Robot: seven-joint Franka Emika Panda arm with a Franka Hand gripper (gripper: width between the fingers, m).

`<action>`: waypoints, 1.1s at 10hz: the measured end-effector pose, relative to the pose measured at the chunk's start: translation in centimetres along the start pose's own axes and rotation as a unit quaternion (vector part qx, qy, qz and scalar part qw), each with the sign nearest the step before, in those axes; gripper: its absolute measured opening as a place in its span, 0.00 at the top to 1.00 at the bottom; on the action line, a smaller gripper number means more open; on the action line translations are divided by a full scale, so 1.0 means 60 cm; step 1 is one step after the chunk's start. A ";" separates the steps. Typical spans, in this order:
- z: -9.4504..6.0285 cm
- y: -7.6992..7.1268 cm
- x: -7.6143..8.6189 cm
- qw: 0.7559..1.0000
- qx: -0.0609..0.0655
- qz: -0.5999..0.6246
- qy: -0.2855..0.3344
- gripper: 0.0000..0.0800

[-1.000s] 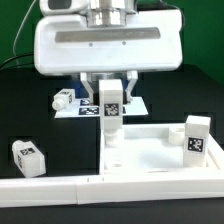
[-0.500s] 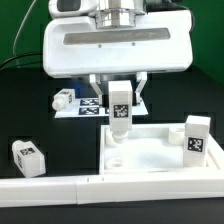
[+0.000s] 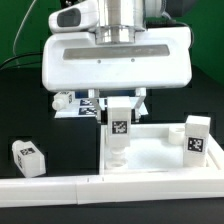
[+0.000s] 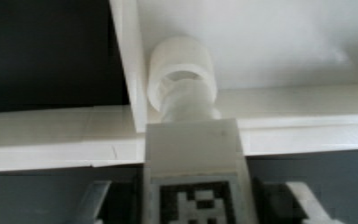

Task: Assemble square table

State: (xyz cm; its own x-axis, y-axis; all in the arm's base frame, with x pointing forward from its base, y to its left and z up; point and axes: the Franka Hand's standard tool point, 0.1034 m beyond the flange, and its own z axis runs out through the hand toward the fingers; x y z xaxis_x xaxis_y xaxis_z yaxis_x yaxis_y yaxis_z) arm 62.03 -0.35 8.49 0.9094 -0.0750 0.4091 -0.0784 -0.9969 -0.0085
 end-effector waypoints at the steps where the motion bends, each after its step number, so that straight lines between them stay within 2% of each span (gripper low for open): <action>1: 0.007 0.001 -0.004 1.000 -0.002 -0.001 0.002 0.64; 6: 0.025 0.005 -0.010 1.000 -0.010 -0.004 0.024 0.64; 9: 0.027 0.008 -0.010 0.999 -0.017 -0.006 0.050 0.64; 11: 0.028 0.008 -0.010 0.999 -0.017 -0.007 0.050 0.64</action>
Offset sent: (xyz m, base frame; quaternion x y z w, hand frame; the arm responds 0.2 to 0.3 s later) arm 0.0056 0.0036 -0.0078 0.0112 0.0281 0.0205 0.9993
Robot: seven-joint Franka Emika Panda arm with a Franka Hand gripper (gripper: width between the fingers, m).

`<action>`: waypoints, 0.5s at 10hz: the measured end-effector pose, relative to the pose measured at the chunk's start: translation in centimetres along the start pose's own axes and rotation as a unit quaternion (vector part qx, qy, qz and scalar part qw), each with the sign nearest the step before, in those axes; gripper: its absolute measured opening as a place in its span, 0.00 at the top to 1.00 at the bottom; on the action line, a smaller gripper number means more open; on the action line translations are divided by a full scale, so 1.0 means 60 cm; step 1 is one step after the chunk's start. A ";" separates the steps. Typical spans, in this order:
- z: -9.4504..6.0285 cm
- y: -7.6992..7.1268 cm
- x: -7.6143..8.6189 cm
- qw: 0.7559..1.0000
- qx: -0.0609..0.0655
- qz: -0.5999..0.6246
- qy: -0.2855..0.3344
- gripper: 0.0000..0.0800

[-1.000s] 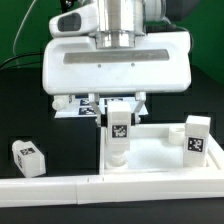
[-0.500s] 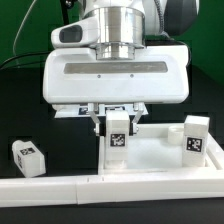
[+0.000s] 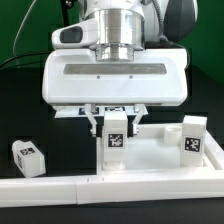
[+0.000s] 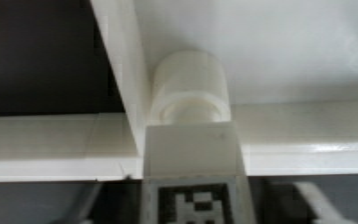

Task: Assemble square table

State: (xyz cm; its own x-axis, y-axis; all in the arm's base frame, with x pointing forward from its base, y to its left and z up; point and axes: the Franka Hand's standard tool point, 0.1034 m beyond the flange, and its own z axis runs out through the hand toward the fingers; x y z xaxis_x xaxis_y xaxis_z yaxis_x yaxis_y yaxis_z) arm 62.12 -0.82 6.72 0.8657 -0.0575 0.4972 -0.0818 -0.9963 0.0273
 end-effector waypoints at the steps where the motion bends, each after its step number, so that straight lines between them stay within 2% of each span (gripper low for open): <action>1: 0.000 0.000 0.000 1.000 0.000 0.000 0.000 0.34; 2: 0.001 -0.001 -0.001 1.000 0.001 0.000 -0.006 0.34; 3: -0.004 -0.008 0.010 0.999 0.008 0.001 -0.041 0.23; 4: -0.015 -0.015 0.033 0.999 0.009 0.004 -0.045 0.20; 5: -0.012 -0.018 0.028 0.996 0.015 0.005 -0.090 0.20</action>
Offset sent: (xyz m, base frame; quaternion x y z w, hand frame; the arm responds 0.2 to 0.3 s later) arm 0.0215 -0.0096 0.0350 -0.0579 -0.0693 -0.0091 0.9959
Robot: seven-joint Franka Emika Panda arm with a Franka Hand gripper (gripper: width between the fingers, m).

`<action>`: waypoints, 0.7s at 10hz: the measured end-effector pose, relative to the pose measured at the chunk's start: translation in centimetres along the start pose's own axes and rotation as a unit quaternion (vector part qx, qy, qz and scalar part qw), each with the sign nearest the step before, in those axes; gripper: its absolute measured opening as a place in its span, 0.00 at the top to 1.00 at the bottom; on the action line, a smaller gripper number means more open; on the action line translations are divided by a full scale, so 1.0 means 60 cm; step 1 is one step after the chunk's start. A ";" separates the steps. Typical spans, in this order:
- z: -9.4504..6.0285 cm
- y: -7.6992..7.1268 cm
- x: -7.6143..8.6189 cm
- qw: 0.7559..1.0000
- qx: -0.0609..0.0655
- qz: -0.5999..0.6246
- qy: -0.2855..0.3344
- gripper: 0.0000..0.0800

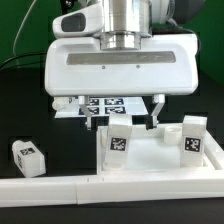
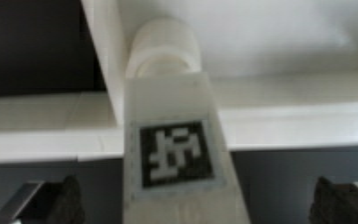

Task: Assemble square table

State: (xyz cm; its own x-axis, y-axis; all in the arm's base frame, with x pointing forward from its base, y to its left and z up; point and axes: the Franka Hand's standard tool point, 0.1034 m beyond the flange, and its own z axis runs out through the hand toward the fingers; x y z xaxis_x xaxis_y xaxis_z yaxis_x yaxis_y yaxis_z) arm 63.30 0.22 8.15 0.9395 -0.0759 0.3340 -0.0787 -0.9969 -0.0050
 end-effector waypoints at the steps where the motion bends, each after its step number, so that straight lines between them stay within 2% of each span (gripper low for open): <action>1: 0.001 -0.005 0.004 0.999 0.009 0.008 -0.050 0.19; 2: 0.003 -0.008 0.015 0.997 0.014 0.009 -0.075 0.19; 3: 0.005 -0.004 0.015 0.994 0.017 0.008 -0.107 0.19; 5: 0.008 0.021 0.010 0.993 0.015 0.019 -0.117 0.19; 7: 0.010 0.021 0.008 0.993 0.013 0.034 -0.116 0.20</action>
Offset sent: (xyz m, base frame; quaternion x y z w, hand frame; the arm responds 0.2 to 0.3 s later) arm 0.0012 -0.0198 -0.0025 -0.0055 -0.1204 -0.0250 0.9924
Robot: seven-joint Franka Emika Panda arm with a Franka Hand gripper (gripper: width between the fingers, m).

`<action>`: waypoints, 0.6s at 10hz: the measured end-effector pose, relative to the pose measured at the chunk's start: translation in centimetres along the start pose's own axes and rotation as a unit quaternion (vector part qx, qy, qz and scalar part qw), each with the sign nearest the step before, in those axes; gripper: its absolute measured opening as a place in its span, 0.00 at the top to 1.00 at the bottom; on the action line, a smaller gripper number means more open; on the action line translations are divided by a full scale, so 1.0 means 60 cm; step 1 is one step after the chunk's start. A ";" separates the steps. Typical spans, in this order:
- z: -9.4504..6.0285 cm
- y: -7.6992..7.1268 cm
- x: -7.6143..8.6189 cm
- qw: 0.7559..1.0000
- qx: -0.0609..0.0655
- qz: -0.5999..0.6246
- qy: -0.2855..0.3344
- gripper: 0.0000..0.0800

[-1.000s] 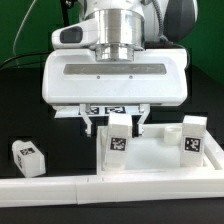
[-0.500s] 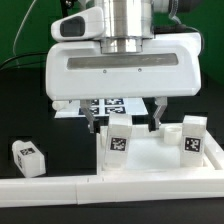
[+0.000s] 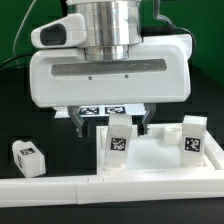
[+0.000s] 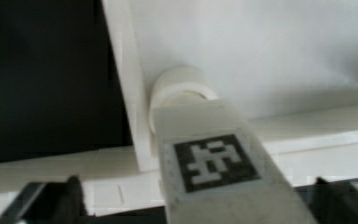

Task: Assemble square table

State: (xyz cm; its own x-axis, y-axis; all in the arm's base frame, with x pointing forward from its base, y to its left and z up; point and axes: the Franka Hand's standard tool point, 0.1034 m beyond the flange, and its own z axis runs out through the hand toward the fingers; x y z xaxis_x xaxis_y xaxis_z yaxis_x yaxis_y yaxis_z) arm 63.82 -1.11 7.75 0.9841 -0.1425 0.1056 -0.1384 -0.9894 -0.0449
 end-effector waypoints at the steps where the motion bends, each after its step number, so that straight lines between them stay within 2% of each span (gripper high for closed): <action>1: 0.000 0.000 0.000 1.000 0.000 0.000 0.000 0.40; 2: 0.000 0.000 0.000 1.000 0.000 0.031 0.000 0.40; 3: 0.001 0.000 0.000 0.998 0.000 0.057 0.000 0.65; 6: 0.001 0.000 0.000 0.988 0.000 0.152 0.002 0.64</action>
Offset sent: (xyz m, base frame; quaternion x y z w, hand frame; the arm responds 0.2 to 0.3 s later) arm 0.0000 0.0000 0.0000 0.0000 0.0000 0.1938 0.9810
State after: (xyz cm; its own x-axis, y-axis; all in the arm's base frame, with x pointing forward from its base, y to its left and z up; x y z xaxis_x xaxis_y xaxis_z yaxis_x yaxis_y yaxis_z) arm 63.83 -1.09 7.71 0.8968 -0.4332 0.0904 -0.4275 -0.9008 -0.0755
